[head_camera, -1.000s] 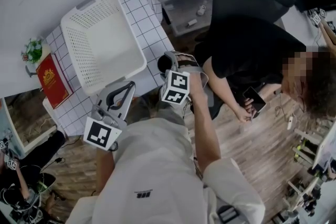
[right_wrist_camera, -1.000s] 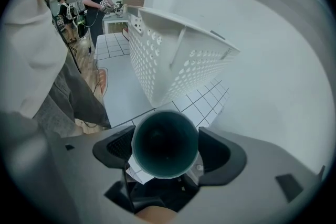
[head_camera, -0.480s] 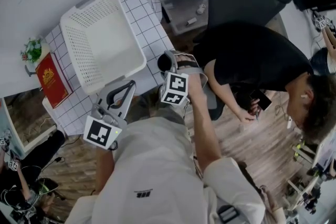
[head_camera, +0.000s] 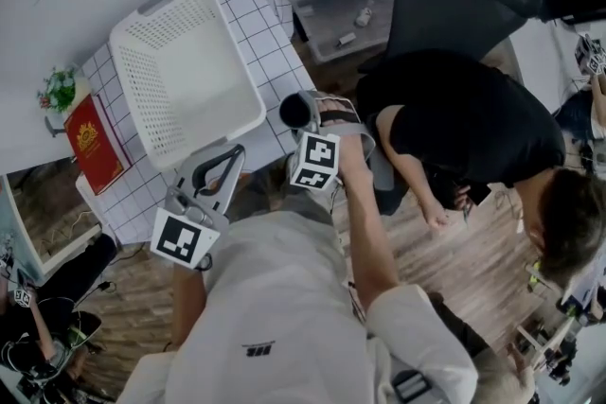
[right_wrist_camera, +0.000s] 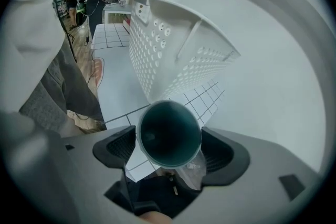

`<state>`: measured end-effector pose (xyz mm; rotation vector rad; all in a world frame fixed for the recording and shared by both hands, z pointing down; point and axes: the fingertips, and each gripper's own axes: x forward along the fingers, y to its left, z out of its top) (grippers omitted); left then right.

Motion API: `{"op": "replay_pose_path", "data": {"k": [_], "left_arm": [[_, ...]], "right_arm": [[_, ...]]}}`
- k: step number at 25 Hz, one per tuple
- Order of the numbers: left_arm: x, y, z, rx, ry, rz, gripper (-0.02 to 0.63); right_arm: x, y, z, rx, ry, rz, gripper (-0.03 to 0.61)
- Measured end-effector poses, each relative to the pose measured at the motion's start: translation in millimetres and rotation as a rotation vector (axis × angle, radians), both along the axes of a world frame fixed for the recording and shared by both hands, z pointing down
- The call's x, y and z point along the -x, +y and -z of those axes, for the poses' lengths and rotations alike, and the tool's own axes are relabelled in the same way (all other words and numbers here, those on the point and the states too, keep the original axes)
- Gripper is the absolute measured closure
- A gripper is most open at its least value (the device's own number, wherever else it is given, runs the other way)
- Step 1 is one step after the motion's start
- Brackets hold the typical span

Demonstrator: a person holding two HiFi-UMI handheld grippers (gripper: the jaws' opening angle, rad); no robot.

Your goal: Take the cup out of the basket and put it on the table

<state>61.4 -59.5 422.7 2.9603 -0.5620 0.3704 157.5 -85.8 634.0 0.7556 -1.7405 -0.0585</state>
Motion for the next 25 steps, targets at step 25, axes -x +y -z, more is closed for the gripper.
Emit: {"op": "replay_pose_path", "data": {"k": [25], "left_arm": [[-15, 0, 4, -0.009, 0.013, -0.05, 0.603]], "right_arm": [[-3, 30, 65, -0.147, -0.137, -0.106, 0.201]]}}
